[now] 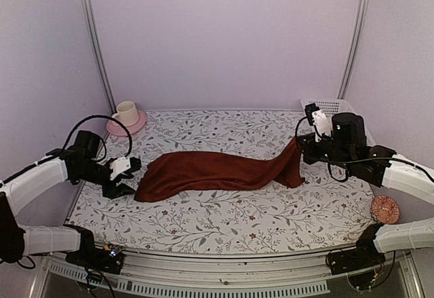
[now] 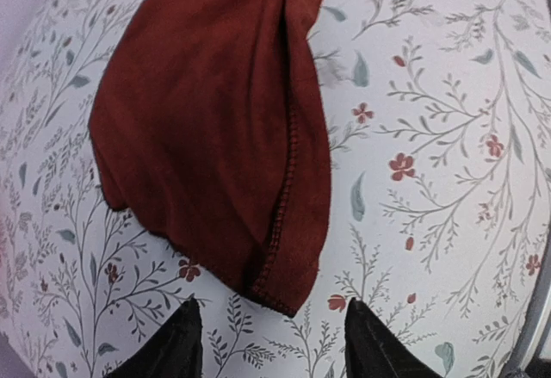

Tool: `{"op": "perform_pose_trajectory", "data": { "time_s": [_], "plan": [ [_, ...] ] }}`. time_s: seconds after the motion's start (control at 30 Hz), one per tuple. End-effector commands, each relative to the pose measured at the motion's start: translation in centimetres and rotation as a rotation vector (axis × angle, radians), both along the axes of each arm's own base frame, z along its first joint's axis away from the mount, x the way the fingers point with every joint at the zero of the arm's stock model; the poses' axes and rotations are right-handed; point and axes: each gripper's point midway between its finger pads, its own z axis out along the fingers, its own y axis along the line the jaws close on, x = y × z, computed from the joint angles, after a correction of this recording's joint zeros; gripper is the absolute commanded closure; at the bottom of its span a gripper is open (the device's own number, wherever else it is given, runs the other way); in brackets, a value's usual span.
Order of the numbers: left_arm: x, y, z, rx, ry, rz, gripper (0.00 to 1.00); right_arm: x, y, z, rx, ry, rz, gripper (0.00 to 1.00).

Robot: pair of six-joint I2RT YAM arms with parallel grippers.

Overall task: Roll the towels
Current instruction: Flatten out the towel at the center of the board.

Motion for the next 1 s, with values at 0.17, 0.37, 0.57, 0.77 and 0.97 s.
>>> {"op": "perform_pose_trajectory", "data": {
  "time_s": [0.17,0.37,0.57,0.77,0.97],
  "plan": [
    [-1.6,-1.8,0.5,-0.083,0.107,-0.106,0.18,0.0,-0.7,-2.0,0.039,0.099,-0.076,0.98],
    [0.1,-1.2,-3.4,-0.047,0.283,-0.054,0.4,0.8,0.3,-2.9,0.026,0.12,-0.055,0.98],
    [1.3,-1.2,-4.3,-0.061,0.388,-0.062,0.53,1.2,1.3,-4.1,0.014,0.143,-0.037,0.98],
    [1.7,-0.8,-5.5,-0.036,0.438,-0.06,0.55,1.3,2.0,-4.8,0.007,0.16,-0.017,0.98],
    [0.8,-0.4,-6.4,-0.007,0.531,-0.08,0.56,1.3,2.3,-4.9,-0.002,0.159,-0.009,0.98]
  ]
}}
